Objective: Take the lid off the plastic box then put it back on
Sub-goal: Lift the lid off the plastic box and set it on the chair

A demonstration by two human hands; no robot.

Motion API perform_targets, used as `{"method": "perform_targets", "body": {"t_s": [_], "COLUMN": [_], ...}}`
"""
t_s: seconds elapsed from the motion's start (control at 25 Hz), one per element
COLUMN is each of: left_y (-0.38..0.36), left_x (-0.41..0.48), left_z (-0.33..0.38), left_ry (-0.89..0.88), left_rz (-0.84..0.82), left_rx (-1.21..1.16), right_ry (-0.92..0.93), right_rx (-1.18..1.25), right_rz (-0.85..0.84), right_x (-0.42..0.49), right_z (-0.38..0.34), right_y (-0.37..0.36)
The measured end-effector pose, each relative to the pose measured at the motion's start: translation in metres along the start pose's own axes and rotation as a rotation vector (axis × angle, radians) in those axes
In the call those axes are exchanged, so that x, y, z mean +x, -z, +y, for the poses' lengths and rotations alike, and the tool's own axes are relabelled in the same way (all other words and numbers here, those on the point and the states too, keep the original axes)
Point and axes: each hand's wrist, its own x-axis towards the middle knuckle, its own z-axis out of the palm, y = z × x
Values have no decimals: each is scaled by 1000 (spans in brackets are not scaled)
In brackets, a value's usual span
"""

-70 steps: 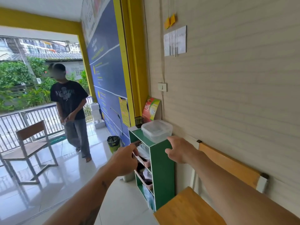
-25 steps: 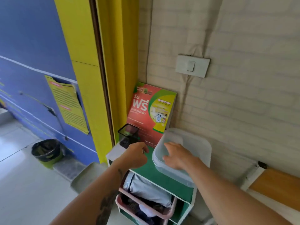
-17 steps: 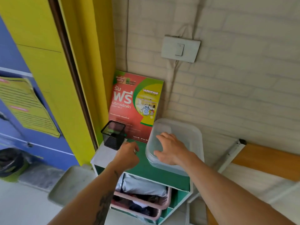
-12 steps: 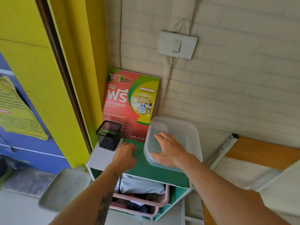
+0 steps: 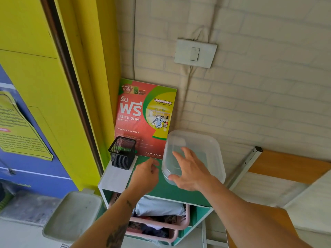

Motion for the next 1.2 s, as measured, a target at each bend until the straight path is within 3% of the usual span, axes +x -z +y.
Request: {"method": "perform_targets", "body": {"t_s": [0.48, 0.92, 1.2], "left_y": [-9, -9, -13], "left_x": [1, 8, 9], "left_z": [8, 21, 20], "left_ry": [181, 307, 376], "left_rz": [-144, -135, -155], "left_rx": [-303, -259, -472], "right_ry": [38, 132, 239], "right_rx": [-236, -295, -374], "right_rz": [-9, 43, 10], "right_x": [1, 3, 7], "right_z": [-13, -11, -6], "right_y": [1, 5, 16]}}
